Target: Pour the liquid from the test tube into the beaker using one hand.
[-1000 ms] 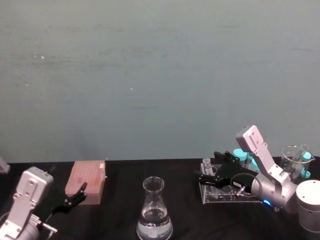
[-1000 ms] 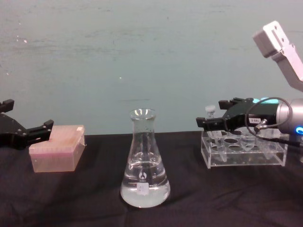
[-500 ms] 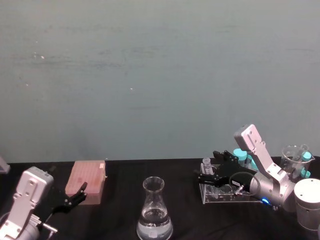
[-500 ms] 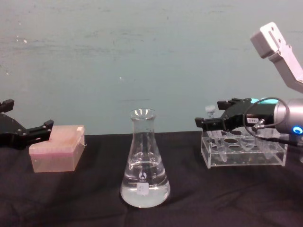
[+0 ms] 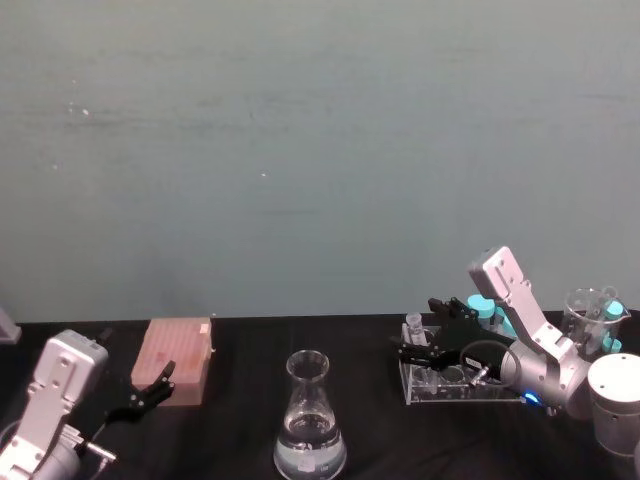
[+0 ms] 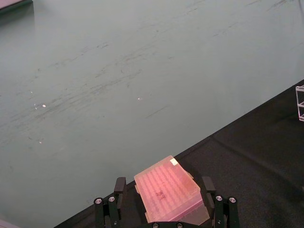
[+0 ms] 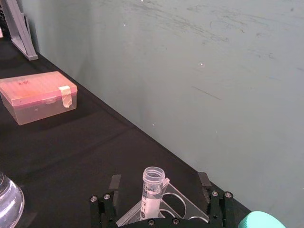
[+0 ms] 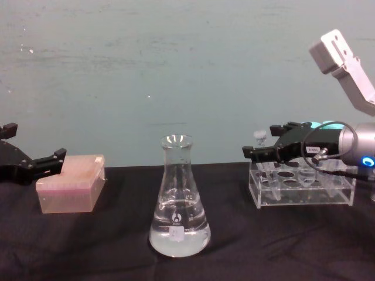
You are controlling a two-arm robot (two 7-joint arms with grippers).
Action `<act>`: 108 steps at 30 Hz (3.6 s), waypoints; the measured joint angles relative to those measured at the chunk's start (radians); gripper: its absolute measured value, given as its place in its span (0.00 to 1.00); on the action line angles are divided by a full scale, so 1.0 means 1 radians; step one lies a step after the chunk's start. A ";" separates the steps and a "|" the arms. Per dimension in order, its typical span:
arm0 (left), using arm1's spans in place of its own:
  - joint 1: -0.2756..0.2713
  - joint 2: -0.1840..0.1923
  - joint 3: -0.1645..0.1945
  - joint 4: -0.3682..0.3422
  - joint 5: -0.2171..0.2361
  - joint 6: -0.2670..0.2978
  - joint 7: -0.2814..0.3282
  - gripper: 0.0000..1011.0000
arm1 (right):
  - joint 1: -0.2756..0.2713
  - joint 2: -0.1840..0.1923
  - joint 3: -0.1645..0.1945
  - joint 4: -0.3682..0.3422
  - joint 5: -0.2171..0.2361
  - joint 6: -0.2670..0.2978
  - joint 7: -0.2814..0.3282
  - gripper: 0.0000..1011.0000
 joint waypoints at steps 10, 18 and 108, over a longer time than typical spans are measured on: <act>0.000 0.000 0.000 0.000 0.000 0.000 0.000 0.99 | 0.005 -0.003 0.004 0.009 -0.004 -0.008 -0.002 0.99; 0.000 0.000 0.000 0.000 0.000 0.000 0.000 0.99 | 0.004 -0.003 0.004 0.008 -0.004 -0.007 -0.003 0.99; 0.000 0.000 0.000 0.000 0.000 0.000 0.000 0.99 | -0.155 0.114 0.016 -0.457 0.036 -0.001 -0.061 0.22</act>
